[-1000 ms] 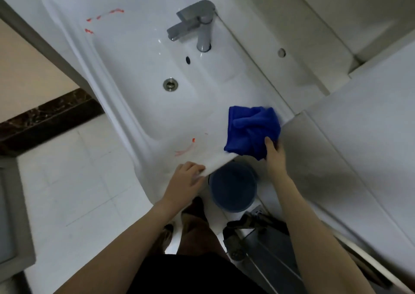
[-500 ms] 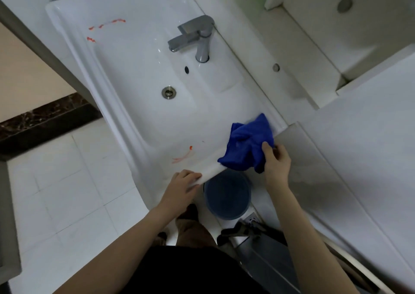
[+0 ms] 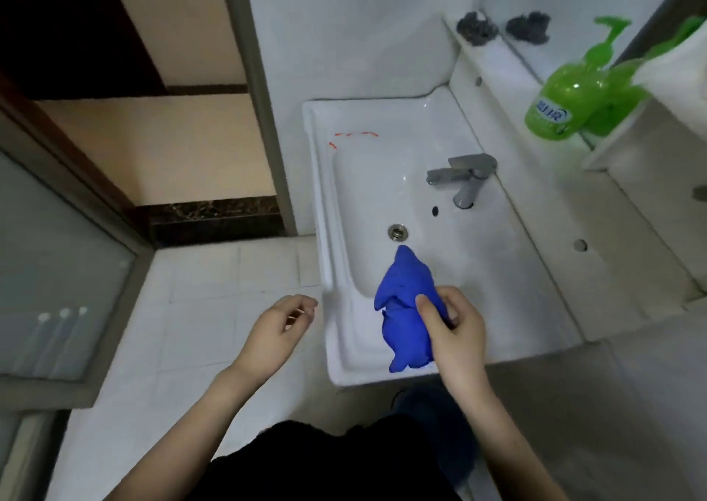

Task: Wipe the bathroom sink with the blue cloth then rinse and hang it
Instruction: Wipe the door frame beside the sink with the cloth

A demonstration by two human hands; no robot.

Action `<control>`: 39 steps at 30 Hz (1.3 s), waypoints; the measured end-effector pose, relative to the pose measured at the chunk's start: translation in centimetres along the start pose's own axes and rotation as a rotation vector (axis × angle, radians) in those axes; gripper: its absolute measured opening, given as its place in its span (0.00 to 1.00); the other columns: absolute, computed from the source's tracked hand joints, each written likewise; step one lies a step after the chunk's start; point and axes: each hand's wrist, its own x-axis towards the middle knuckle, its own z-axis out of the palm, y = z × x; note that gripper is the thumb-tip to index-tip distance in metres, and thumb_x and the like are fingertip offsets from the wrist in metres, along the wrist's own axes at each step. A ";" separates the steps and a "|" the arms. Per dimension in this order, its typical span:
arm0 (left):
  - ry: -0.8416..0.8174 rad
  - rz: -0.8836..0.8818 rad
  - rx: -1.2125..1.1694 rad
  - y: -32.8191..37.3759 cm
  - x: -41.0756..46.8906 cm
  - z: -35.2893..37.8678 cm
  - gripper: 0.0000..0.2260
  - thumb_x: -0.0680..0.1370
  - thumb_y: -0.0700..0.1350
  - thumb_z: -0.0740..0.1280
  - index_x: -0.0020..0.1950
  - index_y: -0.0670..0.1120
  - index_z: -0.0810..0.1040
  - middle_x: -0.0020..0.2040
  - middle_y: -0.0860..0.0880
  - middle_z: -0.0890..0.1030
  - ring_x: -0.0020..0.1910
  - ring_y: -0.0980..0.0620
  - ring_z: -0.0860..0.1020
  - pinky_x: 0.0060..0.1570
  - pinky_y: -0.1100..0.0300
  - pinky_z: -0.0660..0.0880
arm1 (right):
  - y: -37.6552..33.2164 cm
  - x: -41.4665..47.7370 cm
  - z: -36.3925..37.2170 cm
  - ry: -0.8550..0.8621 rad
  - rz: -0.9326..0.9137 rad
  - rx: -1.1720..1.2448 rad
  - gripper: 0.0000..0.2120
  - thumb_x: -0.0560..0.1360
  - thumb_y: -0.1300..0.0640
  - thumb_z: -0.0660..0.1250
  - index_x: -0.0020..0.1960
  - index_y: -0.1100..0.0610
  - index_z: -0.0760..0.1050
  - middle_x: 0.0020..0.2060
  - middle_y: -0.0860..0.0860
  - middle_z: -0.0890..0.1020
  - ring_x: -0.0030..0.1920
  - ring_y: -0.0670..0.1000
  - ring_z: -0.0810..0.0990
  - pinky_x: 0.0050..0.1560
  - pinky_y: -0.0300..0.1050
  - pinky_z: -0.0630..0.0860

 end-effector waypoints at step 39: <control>0.342 -0.376 -0.040 -20.4 9.8 -40.2 0.07 0.80 0.45 0.64 0.54 0.52 0.80 0.53 0.59 0.81 0.50 0.59 0.79 0.49 0.69 0.71 | -4.7 11.8 44.6 -0.314 0.045 -0.329 0.04 0.77 0.57 0.68 0.44 0.55 0.76 0.36 0.54 0.80 0.37 0.56 0.80 0.38 0.55 0.77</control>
